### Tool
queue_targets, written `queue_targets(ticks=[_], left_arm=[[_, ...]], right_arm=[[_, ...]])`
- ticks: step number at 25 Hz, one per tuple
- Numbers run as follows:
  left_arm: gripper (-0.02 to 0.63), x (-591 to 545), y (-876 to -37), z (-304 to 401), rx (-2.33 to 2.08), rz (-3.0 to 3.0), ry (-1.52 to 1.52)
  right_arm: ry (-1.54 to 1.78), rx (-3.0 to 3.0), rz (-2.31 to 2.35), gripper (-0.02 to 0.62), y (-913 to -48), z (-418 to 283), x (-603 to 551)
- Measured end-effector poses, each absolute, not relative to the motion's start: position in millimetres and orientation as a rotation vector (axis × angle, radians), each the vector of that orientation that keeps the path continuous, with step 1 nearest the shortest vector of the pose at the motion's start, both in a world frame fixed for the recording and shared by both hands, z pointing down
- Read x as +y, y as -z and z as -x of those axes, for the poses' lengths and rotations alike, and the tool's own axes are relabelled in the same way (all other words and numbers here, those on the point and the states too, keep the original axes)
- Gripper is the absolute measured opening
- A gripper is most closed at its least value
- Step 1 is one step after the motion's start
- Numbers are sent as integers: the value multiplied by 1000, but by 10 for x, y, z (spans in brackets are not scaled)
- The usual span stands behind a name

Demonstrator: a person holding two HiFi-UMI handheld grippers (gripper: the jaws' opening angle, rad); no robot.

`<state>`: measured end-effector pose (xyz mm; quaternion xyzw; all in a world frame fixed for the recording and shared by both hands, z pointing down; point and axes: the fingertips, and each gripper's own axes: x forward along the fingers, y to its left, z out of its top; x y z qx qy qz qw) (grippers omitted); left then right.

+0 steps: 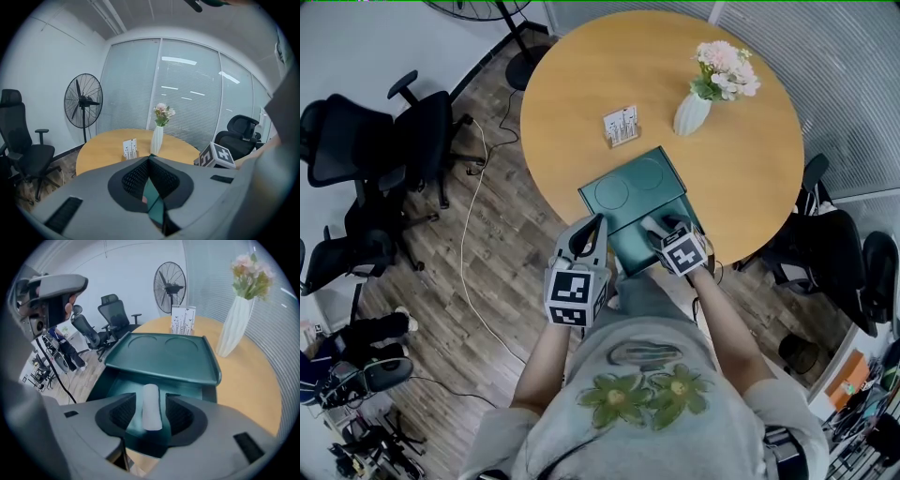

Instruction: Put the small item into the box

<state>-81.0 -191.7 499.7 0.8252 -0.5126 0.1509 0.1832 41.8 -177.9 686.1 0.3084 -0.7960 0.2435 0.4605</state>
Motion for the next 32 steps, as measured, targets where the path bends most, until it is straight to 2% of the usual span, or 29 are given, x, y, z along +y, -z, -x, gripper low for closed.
queue_targets(ticks=[13,20,32], left_arm=[[2,-1807,-4747,780,-1451,-2380,-404],[2,-1734,-4640,729,-1445,-2409,-387],[2,-1481,-4528,598,-1386,-2458,-375]], right_arm=[[-615,-2188,-915,198,-5796,-414,-1754],[-547,-2305,-1002,6,-5362,-424,-1691],[-440,-2523,-1136,5,-4604,-365,-1555]])
